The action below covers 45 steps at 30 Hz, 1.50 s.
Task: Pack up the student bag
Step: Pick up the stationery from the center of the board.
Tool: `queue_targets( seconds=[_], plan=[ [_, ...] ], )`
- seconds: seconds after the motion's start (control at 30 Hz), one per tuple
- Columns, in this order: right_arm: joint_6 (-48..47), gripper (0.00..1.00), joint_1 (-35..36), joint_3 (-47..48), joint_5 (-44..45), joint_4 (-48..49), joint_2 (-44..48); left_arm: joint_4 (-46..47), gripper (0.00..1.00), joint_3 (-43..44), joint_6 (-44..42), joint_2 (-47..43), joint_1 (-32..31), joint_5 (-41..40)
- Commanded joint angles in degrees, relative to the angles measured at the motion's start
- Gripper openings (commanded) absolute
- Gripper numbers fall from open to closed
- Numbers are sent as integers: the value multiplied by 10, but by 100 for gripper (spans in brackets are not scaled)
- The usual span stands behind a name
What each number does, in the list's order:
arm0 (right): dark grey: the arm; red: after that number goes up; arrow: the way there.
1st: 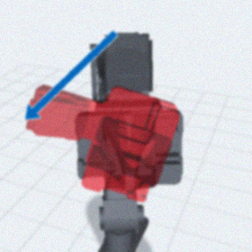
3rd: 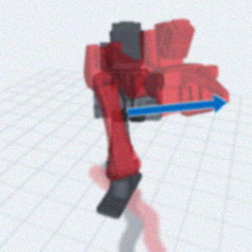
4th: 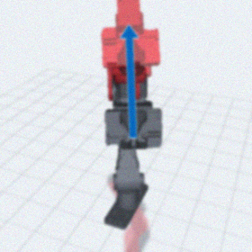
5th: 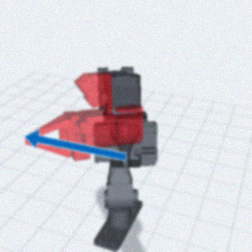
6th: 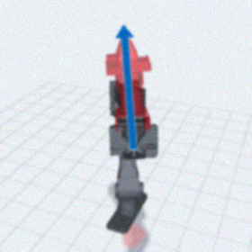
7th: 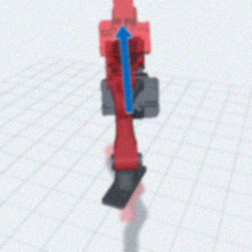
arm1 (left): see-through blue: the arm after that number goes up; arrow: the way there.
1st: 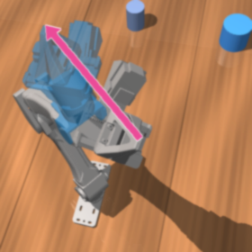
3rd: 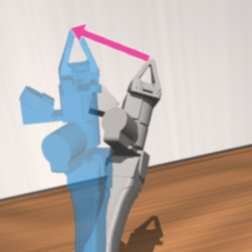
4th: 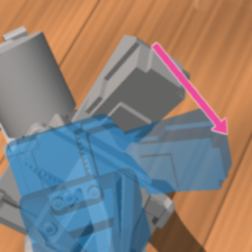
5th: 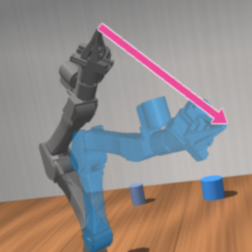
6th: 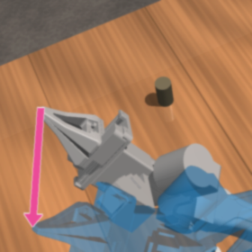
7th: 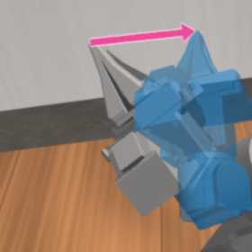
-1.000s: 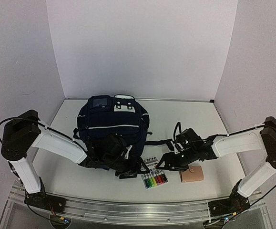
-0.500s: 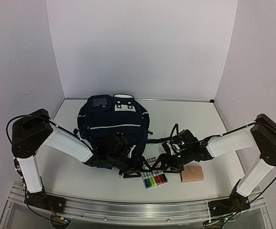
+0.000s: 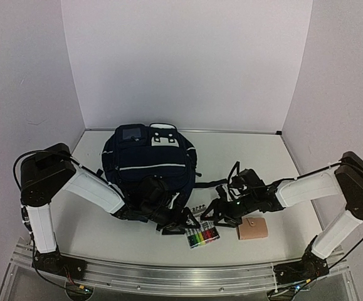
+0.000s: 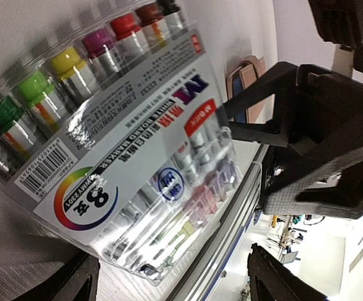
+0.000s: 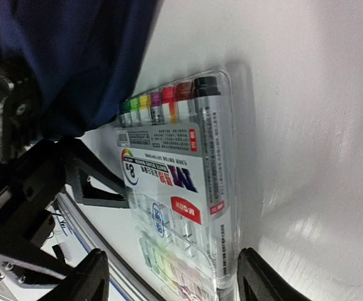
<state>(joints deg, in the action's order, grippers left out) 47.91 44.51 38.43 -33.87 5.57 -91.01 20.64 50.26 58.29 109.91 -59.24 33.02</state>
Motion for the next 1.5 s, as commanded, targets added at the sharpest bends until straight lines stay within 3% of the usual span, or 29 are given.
queue_targets(
  seconds=[0.0,0.07,0.43,0.53,0.73,0.8,0.9,1.0,1.13,1.33,1.47],
  plan=[
    [36,58,6,0,-50,69,65,-46,81,-1,18,34,10,8],
    [36,53,6,-7,-46,69,67,-42,81,-1,18,33,10,10],
    [-6,45,7,-10,-12,51,-13,-30,78,-3,12,27,11,11],
    [-10,36,8,-6,-9,50,-16,-30,77,-1,10,27,11,12],
    [-8,5,7,-2,10,47,23,-27,77,-7,-6,6,11,-1],
    [-6,0,7,1,35,37,48,-31,79,-13,-21,-19,11,-18],
    [-14,0,7,14,91,-26,93,-42,81,-27,-57,-69,11,-45],
    [-24,0,7,35,144,-105,145,-112,84,-17,-123,-136,11,-70],
    [-19,0,6,58,176,-166,203,-278,85,47,-233,-221,12,-122],
    [-1,0,6,74,185,-185,258,-411,90,120,-373,-295,58,-165],
    [2,0,6,74,180,-185,271,-492,90,169,-471,-267,71,-353]
  ],
)
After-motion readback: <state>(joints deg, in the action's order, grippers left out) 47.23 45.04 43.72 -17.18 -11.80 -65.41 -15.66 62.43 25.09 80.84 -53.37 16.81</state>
